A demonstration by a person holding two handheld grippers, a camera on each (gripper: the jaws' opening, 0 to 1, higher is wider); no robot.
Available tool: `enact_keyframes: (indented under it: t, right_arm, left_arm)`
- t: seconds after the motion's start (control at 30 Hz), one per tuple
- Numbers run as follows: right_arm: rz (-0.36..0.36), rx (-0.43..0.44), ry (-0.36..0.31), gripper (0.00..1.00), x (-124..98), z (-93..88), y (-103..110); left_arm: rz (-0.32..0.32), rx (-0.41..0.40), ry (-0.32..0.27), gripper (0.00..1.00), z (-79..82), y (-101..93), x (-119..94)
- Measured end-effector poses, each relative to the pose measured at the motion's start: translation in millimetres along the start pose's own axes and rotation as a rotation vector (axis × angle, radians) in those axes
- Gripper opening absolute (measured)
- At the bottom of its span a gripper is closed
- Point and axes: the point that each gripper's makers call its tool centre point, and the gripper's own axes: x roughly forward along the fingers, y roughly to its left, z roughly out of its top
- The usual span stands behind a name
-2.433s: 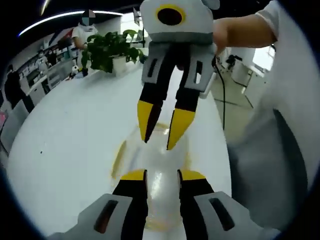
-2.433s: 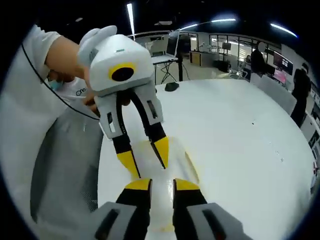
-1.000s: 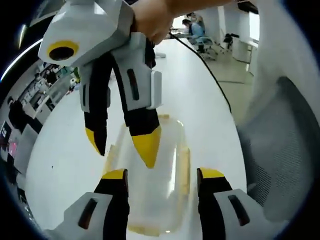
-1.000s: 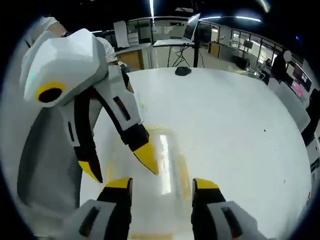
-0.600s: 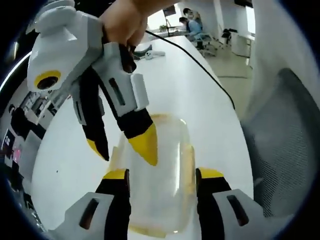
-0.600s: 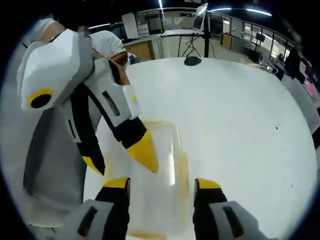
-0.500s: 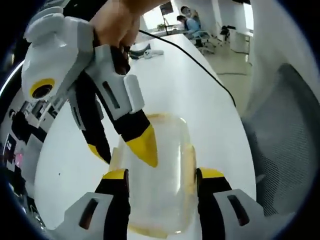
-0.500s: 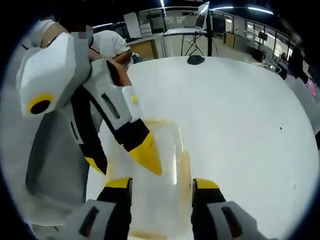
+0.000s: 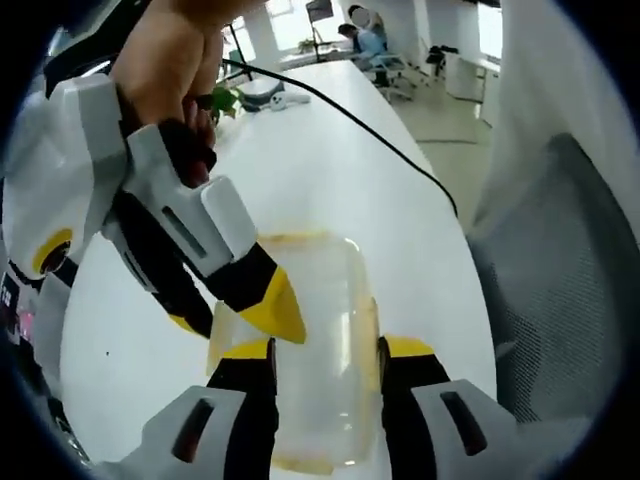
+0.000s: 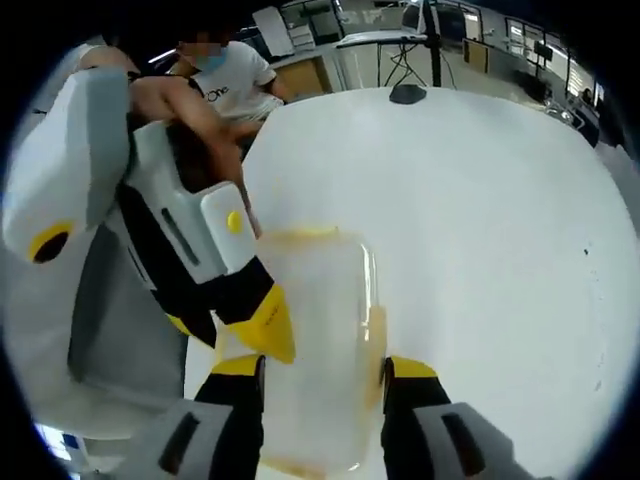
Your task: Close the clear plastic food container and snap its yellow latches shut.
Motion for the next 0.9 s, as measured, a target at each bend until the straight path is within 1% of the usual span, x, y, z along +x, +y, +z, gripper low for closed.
enact_keyframes:
  t: [0.1, 0.27, 0.33, 0.37, 0.4, 0.43, 0.47, 0.5, 0.57, 0.6, 0.63, 0.67, 0.7, 0.73, 0.77, 0.83, 0.9]
  right_arm:
    - [-0.002, -0.007, 0.023, 0.45, 1, -0.3, 1]
    - [-0.008, 0.000, 0.041, 0.44, 1, -1.4, 2]
    - [-0.005, 0.007, 0.059, 0.43, 2, -1.0, 2]
    - [0.003, 0.009, 0.079, 0.43, 4, -1.2, 3]
    - [0.050, 0.008, 0.082, 0.42, 6, -0.2, 11]
    - [0.018, 0.004, 0.081, 0.42, 4, 1.7, 5]
    - [0.028, 0.001, 0.063, 0.42, 3, 3.9, 6]
    - [0.030, 0.011, 0.058, 0.42, 2, 1.1, 6]
    - [0.029, 0.009, 0.053, 0.42, 2, 0.5, 8]
    - [0.027, 0.016, 0.054, 0.42, 1, 0.5, 8]
    - [0.028, 0.015, 0.054, 0.42, 1, 0.4, 8]
    - [0.034, -0.008, 0.059, 0.43, 2, 2.8, 9]
    - [0.030, 0.016, 0.079, 0.43, 1, 1.6, 8]
    - [0.029, 0.007, 0.086, 0.43, 0, 1.9, 8]
    - [0.028, -0.003, 0.094, 0.43, 1, 1.4, 8]
    - [0.027, -0.001, 0.097, 0.43, 1, -0.7, 7]
    - [0.026, 0.001, 0.088, 0.43, 1, -2.0, 6]
  left_arm:
    - [0.005, 0.000, 0.007, 0.37, -0.5, -0.2, 0]
    - [0.006, 0.008, 0.040, 0.37, -0.9, 0.5, 1]
    - [0.002, 0.004, 0.041, 0.37, -1.7, 1.5, 1]
    - [0.002, 0.000, 0.043, 0.37, -1.9, 1.8, 1]
    - [-0.003, -0.026, 0.042, 0.36, -2.9, 0.7, 1]
    - [0.007, -0.007, 0.036, 0.36, -3.6, 1.4, 1]
    - [0.010, -0.011, 0.034, 0.36, -3.9, 1.0, 1]
    - [0.015, -0.004, 0.033, 0.36, -4.4, 1.1, 1]
    - [0.056, 0.004, 0.036, 0.36, -4.4, 0.7, 3]
    - [0.093, 0.026, 0.043, 0.36, -4.1, 3.1, 3]
    - [0.116, 0.015, 0.058, 0.35, -5.0, 2.1, 3]
    - [0.151, 0.052, 0.060, 0.35, -6.4, 5.3, 13]
    - [0.152, 0.027, 0.055, 0.35, -9.5, 4.5, 16]
    - [0.150, -0.012, 0.031, 0.35, -6.9, 4.5, 6]
    - [0.145, 0.014, 0.031, 0.35, -6.7, 2.7, 4]
    - [0.135, 0.013, 0.038, 0.36, -3.0, 1.9, -3]
    - [0.115, 0.019, 0.035, 0.36, -2.6, 2.0, -3]
